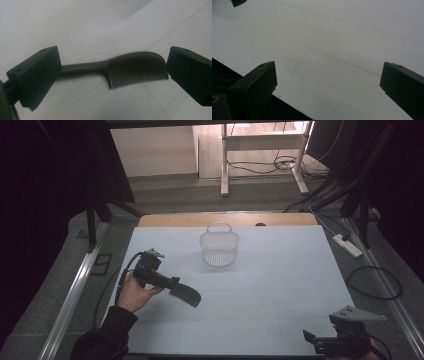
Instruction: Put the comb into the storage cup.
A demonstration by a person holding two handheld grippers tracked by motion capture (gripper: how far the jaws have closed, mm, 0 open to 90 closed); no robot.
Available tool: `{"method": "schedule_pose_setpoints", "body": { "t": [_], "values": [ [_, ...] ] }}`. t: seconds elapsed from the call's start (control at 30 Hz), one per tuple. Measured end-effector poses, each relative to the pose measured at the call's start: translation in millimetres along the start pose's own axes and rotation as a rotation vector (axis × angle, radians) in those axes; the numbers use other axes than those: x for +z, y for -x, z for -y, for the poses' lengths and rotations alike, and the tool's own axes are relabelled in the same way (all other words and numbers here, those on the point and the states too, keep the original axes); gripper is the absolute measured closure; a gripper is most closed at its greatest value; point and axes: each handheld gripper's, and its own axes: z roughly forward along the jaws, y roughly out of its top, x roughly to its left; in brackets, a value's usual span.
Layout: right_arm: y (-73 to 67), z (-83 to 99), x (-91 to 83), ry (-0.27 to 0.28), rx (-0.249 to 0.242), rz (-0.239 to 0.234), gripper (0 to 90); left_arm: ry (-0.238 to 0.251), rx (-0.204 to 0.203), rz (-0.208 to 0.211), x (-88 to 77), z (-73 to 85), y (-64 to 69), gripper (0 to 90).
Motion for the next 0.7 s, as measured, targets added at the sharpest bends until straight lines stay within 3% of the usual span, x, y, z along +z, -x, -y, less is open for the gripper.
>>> {"method": "schedule_pose_setpoints", "body": {
  "t": [0.17, 0.3, 0.33, 0.37, 0.47, 0.63, 0.7],
  "values": [
    [0.1, 0.1, -0.1, 0.000, 0.000, -0.001, 1.7, -0.012, 0.011, 0.001, 5.8, -7.4, -3.4, 11.0],
    [0.1, 0.2, -0.2, 0.000, 0.000, -0.001, 1.9, -0.020, 0.021, 0.003, 9.6, -10.1, -7.9, 34.2],
    [0.1, 0.2, -0.1, 0.000, 0.000, -0.001, 1.9, -0.023, 0.021, 0.004, 10.4, -10.7, -9.1, 47.0],
    [0.1, 0.2, -0.1, 0.000, 0.000, -0.001, 1.9, -0.028, 0.022, 0.004, 11.2, -11.4, -10.1, 47.0],
    [0.1, 0.2, 0.0, -0.001, -0.001, -0.001, 2.0, -0.041, 0.036, -0.010, 13.2, -13.8, -11.6, 63.1],
    [0.0, 0.1, 0.2, 0.000, -0.002, -0.002, 2.2, -0.055, 0.039, 0.002, 17.2, -18.8, -14.1, 87.7],
    [0.0, 0.1, 0.2, 0.000, -0.001, -0.002, 2.2, -0.078, 0.040, 0.009, 19.9, -21.3, -14.3, 89.3]
  ]
}}
